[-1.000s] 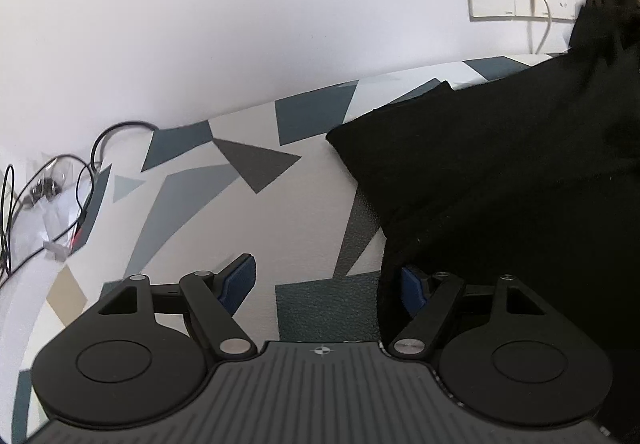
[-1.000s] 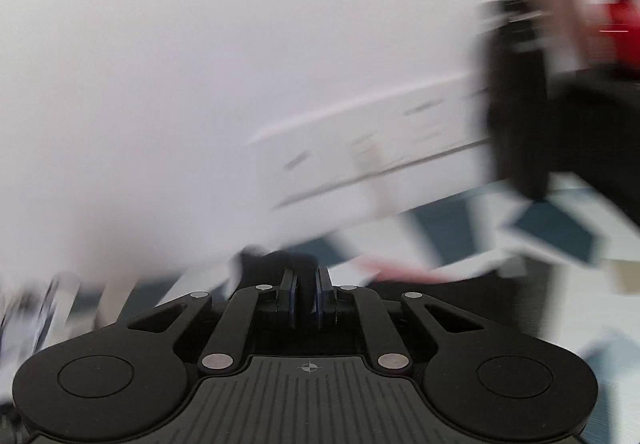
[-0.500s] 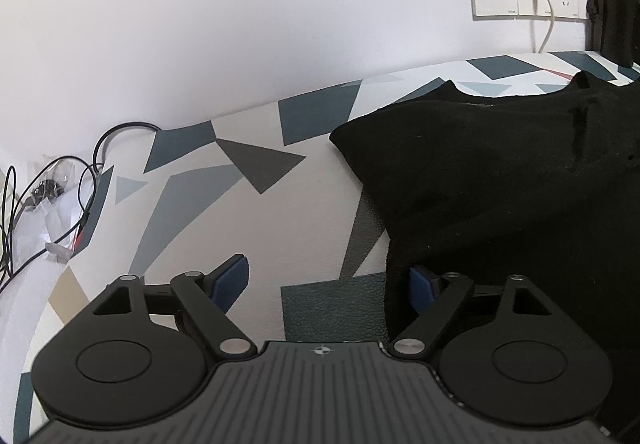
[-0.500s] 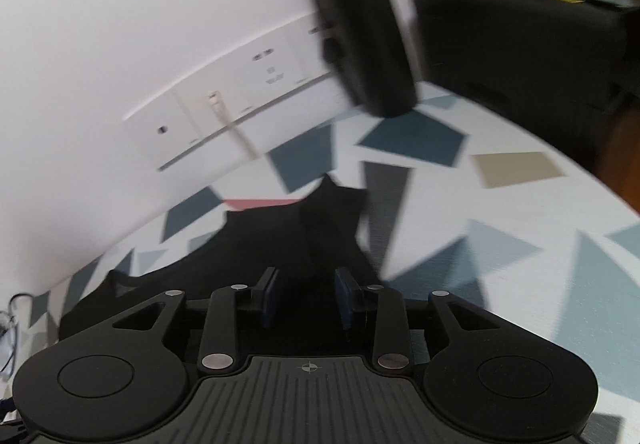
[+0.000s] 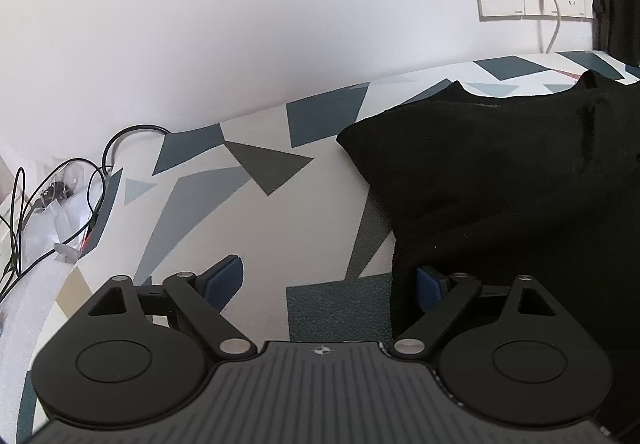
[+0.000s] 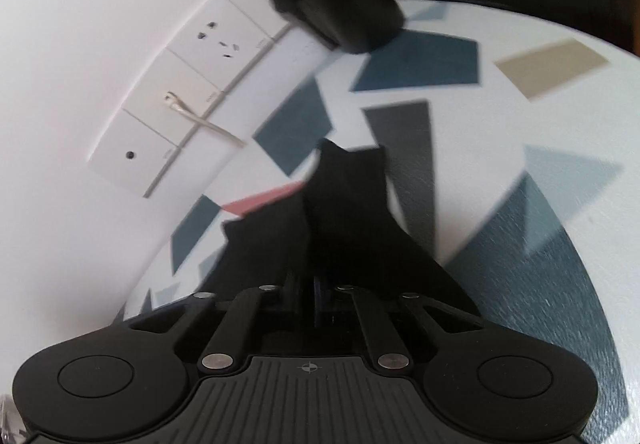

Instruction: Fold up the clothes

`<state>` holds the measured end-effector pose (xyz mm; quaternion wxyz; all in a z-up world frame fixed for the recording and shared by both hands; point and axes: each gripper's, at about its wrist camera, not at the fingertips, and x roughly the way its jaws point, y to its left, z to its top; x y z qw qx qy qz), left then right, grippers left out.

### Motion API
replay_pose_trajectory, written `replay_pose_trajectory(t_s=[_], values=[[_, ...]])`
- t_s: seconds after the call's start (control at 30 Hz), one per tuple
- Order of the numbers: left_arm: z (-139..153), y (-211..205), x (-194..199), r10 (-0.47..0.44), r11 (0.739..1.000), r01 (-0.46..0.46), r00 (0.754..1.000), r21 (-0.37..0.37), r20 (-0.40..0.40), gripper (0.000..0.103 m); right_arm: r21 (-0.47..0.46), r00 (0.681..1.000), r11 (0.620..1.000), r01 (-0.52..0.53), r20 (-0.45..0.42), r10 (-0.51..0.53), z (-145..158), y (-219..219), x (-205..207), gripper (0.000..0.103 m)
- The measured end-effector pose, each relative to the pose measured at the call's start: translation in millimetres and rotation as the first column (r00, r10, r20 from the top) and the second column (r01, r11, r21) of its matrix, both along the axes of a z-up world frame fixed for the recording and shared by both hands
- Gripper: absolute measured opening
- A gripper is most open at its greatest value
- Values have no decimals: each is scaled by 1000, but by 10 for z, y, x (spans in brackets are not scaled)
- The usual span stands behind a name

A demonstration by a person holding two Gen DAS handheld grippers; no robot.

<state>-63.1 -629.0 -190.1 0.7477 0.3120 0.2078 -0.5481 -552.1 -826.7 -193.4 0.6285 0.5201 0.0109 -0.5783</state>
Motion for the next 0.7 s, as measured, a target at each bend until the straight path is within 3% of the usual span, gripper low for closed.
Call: replay_pose_trajectory(t_s=[0.1, 0.2, 0.27, 0.33, 0.4, 0.47, 0.53, 0.7], values=[[3, -2, 10, -8, 1000, 8, 1000, 2, -4, 89, -172, 998, 985, -19, -69, 7, 460, 124, 16, 4], [7, 2, -15, -30, 1000, 30, 1000, 4, 3, 89, -265, 992, 964, -38, -127, 4, 829, 325, -40, 4], [4, 12, -42, -40, 999, 40, 999, 5, 19, 89, -206, 988, 977, -51, -154, 19, 785, 433, -84, 4], [3, 18, -38, -48, 999, 48, 999, 5, 20, 89, -92, 977, 993, -69, -208, 48, 582, 505, -91, 4], [7, 19, -17, -54, 998, 54, 998, 9, 14, 89, 34, 975, 997, -66, -209, 72, 343, 559, -117, 5], [8, 22, -5, -62, 998, 61, 998, 12, 12, 89, 136, 975, 990, -35, -214, 64, 154, 651, -156, 13], [7, 25, -7, -68, 998, 68, 998, 13, 17, 89, 143, 973, 990, -5, -229, 39, 116, 761, -185, 18], [8, 13, -6, -59, 998, 59, 998, 16, 11, 89, 22, 958, 999, -23, -284, 28, 354, 692, -205, 29]])
